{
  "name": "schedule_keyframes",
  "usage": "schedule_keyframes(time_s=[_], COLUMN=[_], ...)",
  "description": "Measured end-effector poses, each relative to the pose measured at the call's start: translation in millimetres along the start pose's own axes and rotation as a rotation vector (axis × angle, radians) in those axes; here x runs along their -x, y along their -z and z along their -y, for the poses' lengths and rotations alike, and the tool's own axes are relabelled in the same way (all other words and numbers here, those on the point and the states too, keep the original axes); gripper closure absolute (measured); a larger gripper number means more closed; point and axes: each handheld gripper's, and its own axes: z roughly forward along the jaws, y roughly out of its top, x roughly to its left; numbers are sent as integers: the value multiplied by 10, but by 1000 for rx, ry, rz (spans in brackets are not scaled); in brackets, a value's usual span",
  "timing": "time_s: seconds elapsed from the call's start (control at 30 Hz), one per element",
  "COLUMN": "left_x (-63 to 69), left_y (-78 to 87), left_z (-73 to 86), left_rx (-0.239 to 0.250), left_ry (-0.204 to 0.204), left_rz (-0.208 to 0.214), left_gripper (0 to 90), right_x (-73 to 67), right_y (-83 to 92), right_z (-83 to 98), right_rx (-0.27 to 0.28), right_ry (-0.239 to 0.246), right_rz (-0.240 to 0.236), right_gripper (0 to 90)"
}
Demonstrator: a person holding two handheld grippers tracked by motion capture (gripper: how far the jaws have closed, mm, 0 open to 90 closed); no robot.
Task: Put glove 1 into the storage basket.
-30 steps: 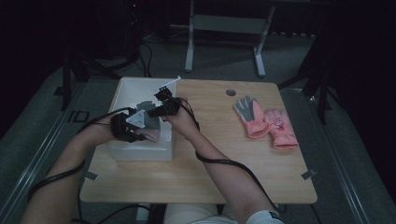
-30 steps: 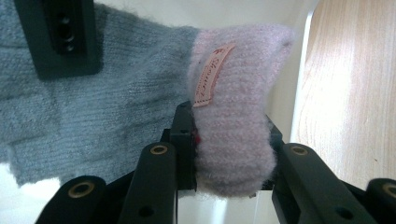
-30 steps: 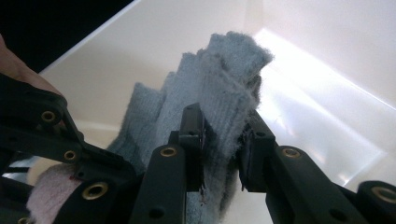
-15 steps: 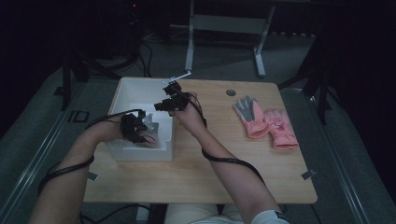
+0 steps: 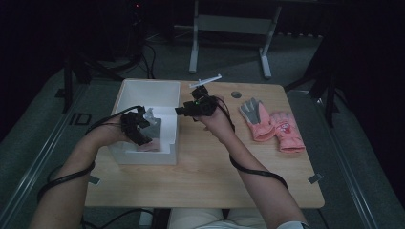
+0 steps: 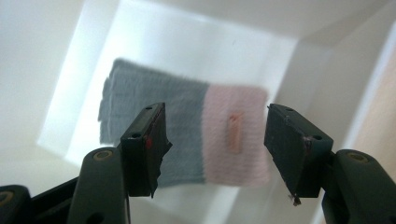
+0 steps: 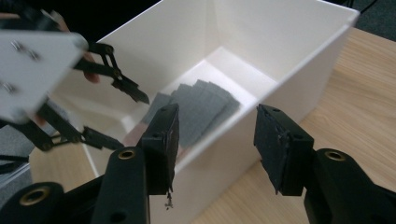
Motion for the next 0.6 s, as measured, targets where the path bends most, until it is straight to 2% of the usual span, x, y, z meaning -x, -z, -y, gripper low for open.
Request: schedule_keyframes(time_s=[0.13, 0.2, 0.37, 0.5, 0.57, 0.6], left_x=[58, 76, 100, 187, 260, 297], left_y=[146, 232, 369, 388, 377, 365], left_z=[-90, -158, -334, -524, -628, -684], left_rx=[73, 121, 205, 241, 255, 245], left_ry=[28, 46, 93, 91, 70, 59], left_rz=[-5, 2, 25, 8, 13, 4], left_gripper=[389, 389, 392, 397, 396, 397], right_x=[70, 93, 181, 296, 349, 382], right_y=[220, 307, 527, 671, 724, 753], right_z=[121, 183, 379, 548, 608, 642], right_rx=[11, 17, 24, 26, 27, 28], right_ry=[9, 13, 31, 30, 20, 17], right_rz=[-4, 1, 13, 36, 44, 45], right_gripper=[503, 505, 509, 513, 521, 523])
